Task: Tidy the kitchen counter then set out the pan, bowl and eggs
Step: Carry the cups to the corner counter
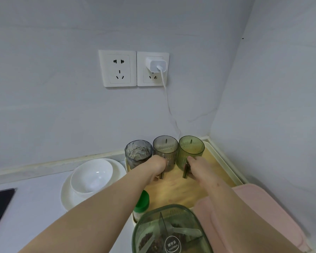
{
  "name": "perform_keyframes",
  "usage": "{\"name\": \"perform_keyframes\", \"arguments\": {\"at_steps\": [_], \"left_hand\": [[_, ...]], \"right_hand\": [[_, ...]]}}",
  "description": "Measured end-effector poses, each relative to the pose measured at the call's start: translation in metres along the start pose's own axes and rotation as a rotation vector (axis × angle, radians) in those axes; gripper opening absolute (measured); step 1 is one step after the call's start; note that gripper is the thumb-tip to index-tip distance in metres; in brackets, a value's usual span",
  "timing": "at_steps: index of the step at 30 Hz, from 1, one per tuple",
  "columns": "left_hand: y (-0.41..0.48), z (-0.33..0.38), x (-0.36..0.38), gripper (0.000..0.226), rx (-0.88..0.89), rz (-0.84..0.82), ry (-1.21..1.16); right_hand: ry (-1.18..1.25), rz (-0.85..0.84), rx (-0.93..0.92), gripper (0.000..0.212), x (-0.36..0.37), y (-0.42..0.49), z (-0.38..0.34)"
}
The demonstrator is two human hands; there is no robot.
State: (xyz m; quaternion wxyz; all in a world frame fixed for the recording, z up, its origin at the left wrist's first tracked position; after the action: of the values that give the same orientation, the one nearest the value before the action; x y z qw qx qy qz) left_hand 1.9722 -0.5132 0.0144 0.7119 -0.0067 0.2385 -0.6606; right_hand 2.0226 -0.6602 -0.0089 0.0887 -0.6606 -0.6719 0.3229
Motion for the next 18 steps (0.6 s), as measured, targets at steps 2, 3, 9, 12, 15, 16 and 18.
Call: {"name": "perform_keyframes", "arguments": {"at_steps": [2,3,9,12,15,16,18], "left_hand": [[0.004,0.002,0.000,0.039,0.013,0.003,0.015],[0.006,0.003,0.000,0.039,0.016,0.007,0.023],[0.010,0.004,-0.005,0.041,0.013,0.002,0.076],[0.012,0.005,-0.007,0.041,0.018,0.009,0.093],[0.013,0.005,-0.006,0.041,0.027,0.015,0.089],[0.013,0.005,-0.006,0.041,0.029,0.018,0.086],[0.014,0.004,-0.006,0.041,0.031,0.027,0.076]], "right_hand": [[-0.047,0.004,-0.017,0.026,0.004,0.006,-0.004],[-0.068,0.004,-0.027,0.027,0.006,0.008,-0.007],[-0.077,-0.022,-0.036,0.030,0.010,0.022,-0.014],[-0.051,-0.020,-0.031,0.027,0.012,0.034,-0.012],[-0.010,-0.022,-0.019,0.026,0.013,0.035,-0.011],[0.006,-0.029,-0.015,0.026,0.013,0.032,-0.012],[0.035,-0.035,-0.008,0.026,0.013,0.024,-0.015]]}}
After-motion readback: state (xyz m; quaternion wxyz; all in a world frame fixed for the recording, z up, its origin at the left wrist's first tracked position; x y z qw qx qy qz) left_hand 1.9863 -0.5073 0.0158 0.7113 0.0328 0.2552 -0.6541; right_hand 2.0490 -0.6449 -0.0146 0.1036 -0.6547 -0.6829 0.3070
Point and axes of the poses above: each hand's wrist, its own y-axis towards the middle knuckle, its own x-axis out of the palm, z = x × y, the point moved 8 cm from there along y, towards the middle knuckle, and after that the axes turned 12 degrees about x, right-handed, at the moved point
